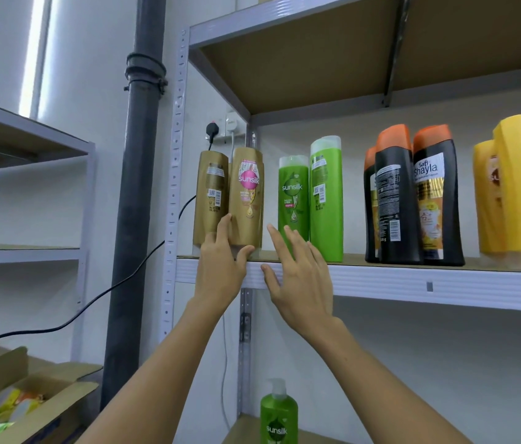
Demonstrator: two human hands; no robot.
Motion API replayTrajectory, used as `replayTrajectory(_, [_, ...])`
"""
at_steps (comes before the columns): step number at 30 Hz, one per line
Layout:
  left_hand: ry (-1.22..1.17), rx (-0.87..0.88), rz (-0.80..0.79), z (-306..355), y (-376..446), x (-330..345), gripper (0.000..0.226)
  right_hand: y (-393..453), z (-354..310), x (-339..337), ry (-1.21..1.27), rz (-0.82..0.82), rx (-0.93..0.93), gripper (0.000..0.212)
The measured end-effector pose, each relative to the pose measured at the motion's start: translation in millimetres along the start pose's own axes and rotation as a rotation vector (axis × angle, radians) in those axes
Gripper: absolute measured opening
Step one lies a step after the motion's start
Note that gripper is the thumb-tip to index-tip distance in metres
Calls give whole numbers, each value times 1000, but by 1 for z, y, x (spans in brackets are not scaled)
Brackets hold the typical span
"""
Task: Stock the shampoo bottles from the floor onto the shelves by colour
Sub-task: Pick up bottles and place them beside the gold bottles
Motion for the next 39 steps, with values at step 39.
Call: replayTrajectory(39, [7,-130,-728,47,-224,-37,49,-185,25,-89,237,-638,282,71])
Point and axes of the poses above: each hand's wrist, its own y-axis towards the middle knuckle, its own x-axis out of the palm, z = x × y, the point moved 6 cm from there along y, towards the middle knuckle, and after that the axes turned 9 degrees about x, right-handed, at the moved point
